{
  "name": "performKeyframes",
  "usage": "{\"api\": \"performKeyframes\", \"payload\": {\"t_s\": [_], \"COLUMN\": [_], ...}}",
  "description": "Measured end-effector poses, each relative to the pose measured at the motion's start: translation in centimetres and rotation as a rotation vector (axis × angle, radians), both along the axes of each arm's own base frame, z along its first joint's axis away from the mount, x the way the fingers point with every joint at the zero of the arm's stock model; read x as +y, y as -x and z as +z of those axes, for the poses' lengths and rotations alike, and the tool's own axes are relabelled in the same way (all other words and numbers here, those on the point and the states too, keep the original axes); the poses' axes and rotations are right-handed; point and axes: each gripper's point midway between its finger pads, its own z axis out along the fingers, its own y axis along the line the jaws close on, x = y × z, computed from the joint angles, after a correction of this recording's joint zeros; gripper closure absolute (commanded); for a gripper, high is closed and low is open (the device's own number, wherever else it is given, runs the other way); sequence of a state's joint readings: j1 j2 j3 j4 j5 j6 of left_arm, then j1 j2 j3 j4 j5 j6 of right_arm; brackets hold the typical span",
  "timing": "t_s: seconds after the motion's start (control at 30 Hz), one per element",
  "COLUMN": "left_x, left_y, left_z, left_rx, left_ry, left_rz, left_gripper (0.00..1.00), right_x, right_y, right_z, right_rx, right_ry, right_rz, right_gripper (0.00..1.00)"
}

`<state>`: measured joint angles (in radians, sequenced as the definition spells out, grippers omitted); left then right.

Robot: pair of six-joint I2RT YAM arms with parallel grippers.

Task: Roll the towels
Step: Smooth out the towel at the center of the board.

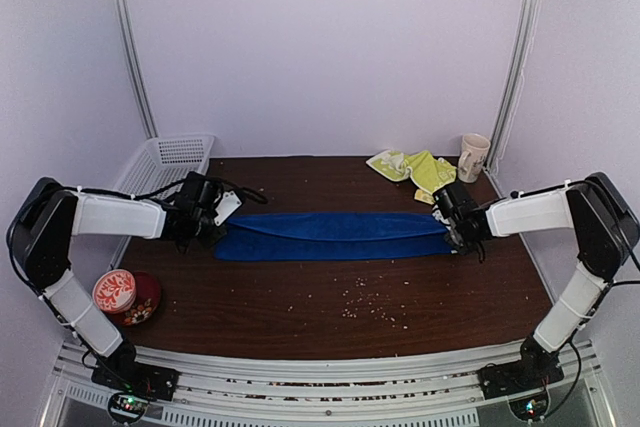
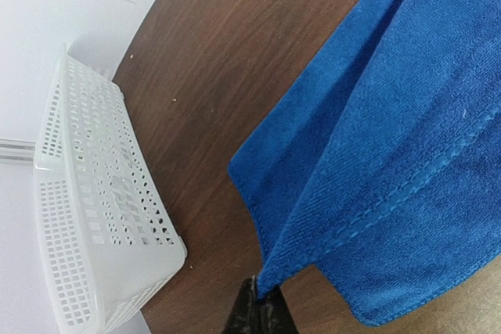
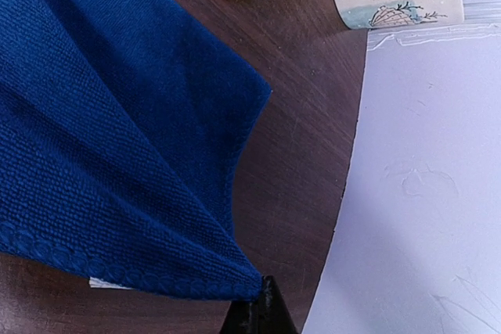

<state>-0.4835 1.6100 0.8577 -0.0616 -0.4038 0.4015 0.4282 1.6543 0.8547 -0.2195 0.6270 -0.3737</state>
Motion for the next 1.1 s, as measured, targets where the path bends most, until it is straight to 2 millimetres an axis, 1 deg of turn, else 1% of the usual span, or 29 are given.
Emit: {"api": "performKeyframes", "payload": {"t_s": [0.23, 0.43, 0.67, 0.97, 1.0, 1.03, 1.1], "left_x": [-0.2, 0.3, 0.8, 0.7, 0.7, 0.6, 0.6], "left_y": [0.2, 0.7, 1.0, 1.1, 1.2, 1.2, 1.2], "left_z": [-0.1, -0.6, 0.3, 0.2, 0.2, 0.1, 0.0], "left_rx": [0.001, 0.012, -0.009, -0.005, -0.004, -0.002, 0.002], "left_ry": [-0.009, -0.024, -0.027, -0.027, -0.027, -0.028, -0.030], "left_rz": [-0.004, 0.008, 0.026, 0.022, 0.021, 0.020, 0.021], "left_gripper": [1.00, 1.00, 1.00, 1.00, 0.99, 0.96, 0.92], "right_x": [-0.1, -0.2, 0.1, 0.3, 0.3, 0.3, 0.4], "right_y": [0.2, 0.8, 1.3, 1.5, 1.5, 1.6, 1.6], "right_z": [0.2, 0.4, 0.5, 0.4, 0.3, 0.3, 0.3], "right_rx": [-0.009, -0.010, -0.009, -0.002, -0.001, 0.000, 0.000], "right_ry": [-0.003, -0.004, 0.005, 0.009, 0.010, 0.010, 0.010], "right_rz": [-0.011, -0.014, -0.010, -0.003, -0.003, -0.002, -0.001], "right_gripper": [1.00, 1.00, 1.00, 1.00, 1.00, 1.00, 0.98]}}
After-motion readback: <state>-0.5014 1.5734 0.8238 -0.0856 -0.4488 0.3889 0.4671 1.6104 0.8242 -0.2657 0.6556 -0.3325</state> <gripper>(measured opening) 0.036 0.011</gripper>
